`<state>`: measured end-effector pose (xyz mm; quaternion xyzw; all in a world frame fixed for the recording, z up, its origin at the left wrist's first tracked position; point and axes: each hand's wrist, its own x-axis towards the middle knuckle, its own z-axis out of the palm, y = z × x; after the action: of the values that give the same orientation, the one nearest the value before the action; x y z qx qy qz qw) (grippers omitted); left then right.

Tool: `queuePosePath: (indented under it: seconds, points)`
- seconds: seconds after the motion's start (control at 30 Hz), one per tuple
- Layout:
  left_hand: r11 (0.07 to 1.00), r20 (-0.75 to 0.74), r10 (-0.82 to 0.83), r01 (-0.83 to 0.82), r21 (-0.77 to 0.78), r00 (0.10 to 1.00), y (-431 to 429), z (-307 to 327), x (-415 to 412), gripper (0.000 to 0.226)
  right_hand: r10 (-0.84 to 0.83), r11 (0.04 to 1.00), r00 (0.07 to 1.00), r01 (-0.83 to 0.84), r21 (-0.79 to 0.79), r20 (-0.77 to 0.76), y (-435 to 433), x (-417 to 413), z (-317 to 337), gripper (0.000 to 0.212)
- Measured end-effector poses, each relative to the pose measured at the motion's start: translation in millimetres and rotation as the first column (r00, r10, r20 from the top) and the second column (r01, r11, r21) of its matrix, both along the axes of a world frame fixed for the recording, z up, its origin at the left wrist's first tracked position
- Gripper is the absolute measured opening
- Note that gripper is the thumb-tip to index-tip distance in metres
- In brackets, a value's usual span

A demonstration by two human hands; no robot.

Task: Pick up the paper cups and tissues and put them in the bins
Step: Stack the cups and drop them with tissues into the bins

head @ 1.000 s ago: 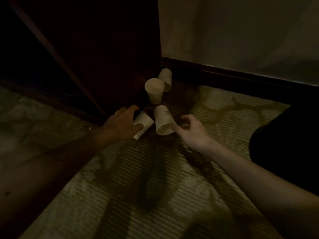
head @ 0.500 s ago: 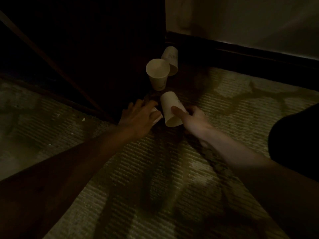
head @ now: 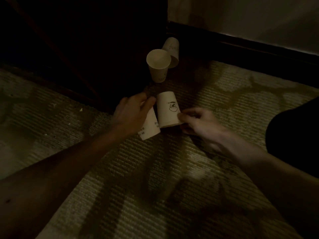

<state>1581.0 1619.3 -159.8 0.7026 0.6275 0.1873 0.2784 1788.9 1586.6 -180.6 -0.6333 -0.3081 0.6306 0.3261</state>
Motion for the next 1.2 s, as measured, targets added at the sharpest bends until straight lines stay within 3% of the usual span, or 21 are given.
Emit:
queuePosePath:
  seconds: [0.1, 0.2, 0.3, 0.4, 0.5, 0.57, 0.73, 1.03, 1.2]
  points:
    - [0.991, -0.036, 0.043, -0.047, -0.126, 0.998, -6.4, -4.1, -0.4, 0.027, -0.049, 0.998, 0.989, 0.044, -0.044, -0.137, -6.1, -2.1, 4.4, 0.032]
    - [0.981, -0.005, -0.011, 0.010, -0.195, 1.000, -9.4, -2.8, -1.9, 0.064, -0.122, 0.991, 0.953, 0.102, -0.084, -0.277, -9.6, -8.6, 8.6, 0.044]
    - [0.967, 0.057, -0.046, 0.059, -0.247, 0.997, -11.2, 3.8, -0.3, 0.068, -0.130, 0.991, 0.951, 0.123, -0.043, -0.281, -12.8, -14.6, 13.4, 0.047]
    - [0.934, 0.102, 0.091, -0.049, -0.355, 0.991, -10.9, 7.5, 0.7, 0.077, -0.039, 0.999, 0.963, 0.046, 0.019, -0.267, -17.1, -13.1, 21.5, 0.047]
    - [0.905, 0.165, 0.158, -0.076, -0.418, 0.974, -10.7, 9.1, 1.9, 0.049, -0.013, 0.998, 0.941, 0.031, 0.050, -0.338, -23.1, -5.4, 31.3, 0.044]
    - [0.902, 0.206, 0.174, -0.072, -0.425, 0.963, -12.4, 14.6, 4.6, 0.043, -0.012, 0.996, 0.934, 0.041, 0.075, -0.358, -28.0, 0.4, 39.7, 0.045]
    - [0.942, 0.262, 0.067, 0.026, -0.336, 0.963, -18.5, 47.8, 22.3, 0.063, -0.017, 0.981, 0.967, 0.066, 0.183, -0.256, -43.2, 21.9, 70.9, 0.051]
    - [0.952, 0.387, -0.144, 0.234, -0.196, 0.911, -34.2, 155.3, 100.6, 0.046, -0.201, 0.873, 0.966, 0.252, 0.417, -0.165, -84.9, 83.4, 173.4, 0.044]
    - [0.951, 0.438, -0.303, 0.296, 0.087, 0.846, -43.1, 231.4, 168.6, 0.039, -0.385, 0.757, 0.910, 0.407, 0.511, -0.155, -106.6, 135.9, 253.1, 0.039]
